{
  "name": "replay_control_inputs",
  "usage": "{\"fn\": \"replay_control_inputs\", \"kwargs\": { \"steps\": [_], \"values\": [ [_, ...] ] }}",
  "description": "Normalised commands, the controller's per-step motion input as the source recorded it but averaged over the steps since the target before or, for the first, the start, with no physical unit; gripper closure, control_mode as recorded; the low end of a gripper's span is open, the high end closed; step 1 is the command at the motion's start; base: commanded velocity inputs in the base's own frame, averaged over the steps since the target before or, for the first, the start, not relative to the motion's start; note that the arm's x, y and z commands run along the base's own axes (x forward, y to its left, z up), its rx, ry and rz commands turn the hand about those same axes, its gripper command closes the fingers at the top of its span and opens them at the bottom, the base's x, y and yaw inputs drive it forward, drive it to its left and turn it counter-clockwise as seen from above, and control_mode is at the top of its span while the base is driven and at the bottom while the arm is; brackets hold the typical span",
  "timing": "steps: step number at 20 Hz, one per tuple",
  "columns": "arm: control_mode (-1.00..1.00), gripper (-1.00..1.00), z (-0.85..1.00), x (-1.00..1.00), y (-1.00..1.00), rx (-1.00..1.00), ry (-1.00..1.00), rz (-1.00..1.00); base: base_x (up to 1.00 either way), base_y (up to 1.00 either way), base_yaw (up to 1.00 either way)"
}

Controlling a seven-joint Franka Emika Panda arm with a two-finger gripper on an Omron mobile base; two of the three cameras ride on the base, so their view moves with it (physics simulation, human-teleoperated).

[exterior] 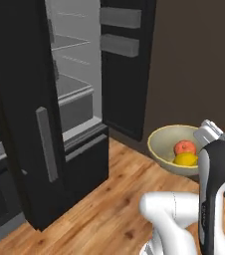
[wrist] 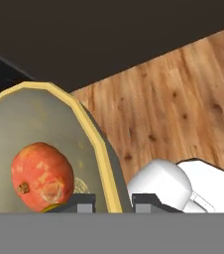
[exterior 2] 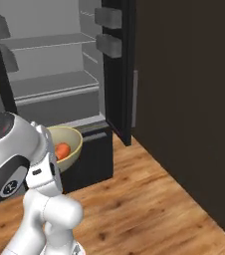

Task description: Place the bowl with the squash and lemon on the top shelf of the fridge. Place the bowl with the fish and steak on the second highest shelf of the fridge.

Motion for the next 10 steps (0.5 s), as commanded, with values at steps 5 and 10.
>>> {"fn": "replay_control_inputs", "kwargs": {
  "steps": [5, 10],
  "values": [
    [1.0, 1.0, 0.0, 0.0, 0.0, 0.0, 0.0, 0.0, 0.46, -0.24, 0.9],
    [1.0, 1.0, 0.0, 0.0, 0.0, 0.0, 0.0, 0.0, 0.57, -0.62, 0.75]
  ]
}}
